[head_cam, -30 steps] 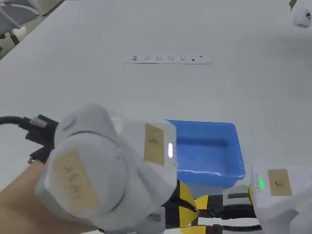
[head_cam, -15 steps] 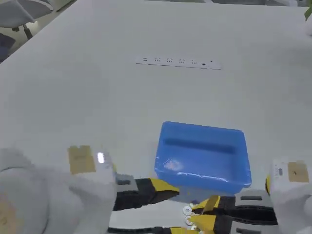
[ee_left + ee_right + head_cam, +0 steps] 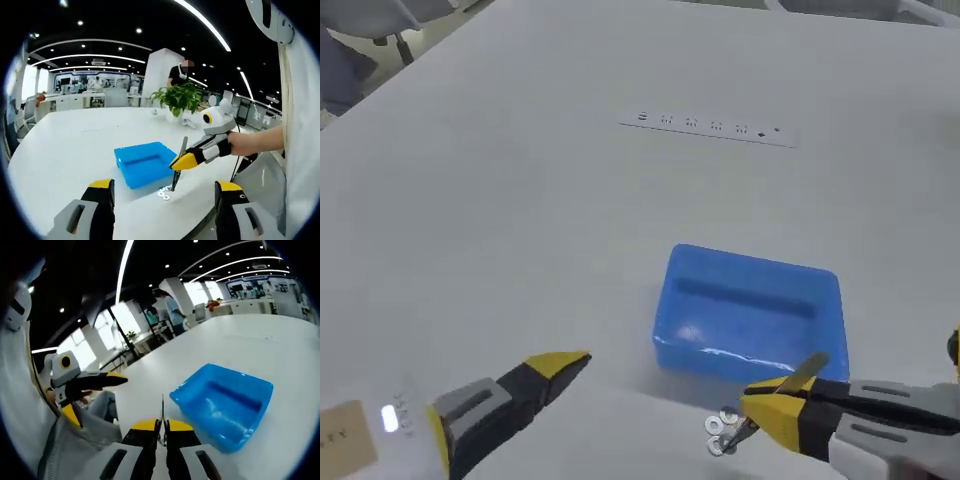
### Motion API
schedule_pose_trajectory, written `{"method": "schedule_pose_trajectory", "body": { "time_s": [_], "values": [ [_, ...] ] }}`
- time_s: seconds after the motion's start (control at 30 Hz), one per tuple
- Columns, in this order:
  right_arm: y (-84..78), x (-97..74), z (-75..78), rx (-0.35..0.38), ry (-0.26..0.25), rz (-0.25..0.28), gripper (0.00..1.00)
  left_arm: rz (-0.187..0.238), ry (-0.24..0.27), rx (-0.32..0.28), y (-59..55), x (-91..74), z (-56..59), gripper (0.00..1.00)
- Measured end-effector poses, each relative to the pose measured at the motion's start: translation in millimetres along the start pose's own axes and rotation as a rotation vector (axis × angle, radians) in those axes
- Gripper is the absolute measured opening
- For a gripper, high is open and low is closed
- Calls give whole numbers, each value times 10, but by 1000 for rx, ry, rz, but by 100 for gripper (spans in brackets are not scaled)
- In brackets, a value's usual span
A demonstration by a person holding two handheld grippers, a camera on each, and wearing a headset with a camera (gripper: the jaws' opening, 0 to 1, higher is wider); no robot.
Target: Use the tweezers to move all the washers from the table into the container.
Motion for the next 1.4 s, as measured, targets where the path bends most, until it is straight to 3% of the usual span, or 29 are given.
{"method": "schedule_pose_trajectory", "body": {
  "time_s": [0.13,0.2,0.27,0.4,0.6,0.8,0.93,1.07,1.17,1.4],
  "values": [
    [116,-91,45,0,-21,15,2,24,62,34,-8,10,-67,93],
    [179,-141,78,-4,-38,24,2,29,58,54,-21,24,-48,99],
    [246,-194,140,4,-61,36,2,-12,93,126,-84,27,-86,98],
    [387,-283,284,19,-104,72,2,-14,107,176,-107,65,-80,99],
    [499,-323,508,31,-159,101,2,5,129,169,-92,52,-139,99],
    [485,-236,797,37,-234,86,3,-13,124,185,-144,63,-140,98],
    [404,-160,947,3,-281,34,3,-18,138,175,-169,48,-180,95],
    [335,-96,1002,-31,-294,-3,3,-18,154,165,-176,35,-213,93],
    [288,-63,1017,-63,-302,-32,3,-44,160,188,-209,38,-216,91],
    [227,-29,1034,-124,-319,-62,3,-47,164,189,-201,31,-214,90]
  ]
}}
Point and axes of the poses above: the centre of the closed fingertips' face, and the gripper's own axes: x roughly forward along the fingers, z roughly to its right, y roughly out of its top, the point moved 2 cm from there along -x, roughly backward along the fingers
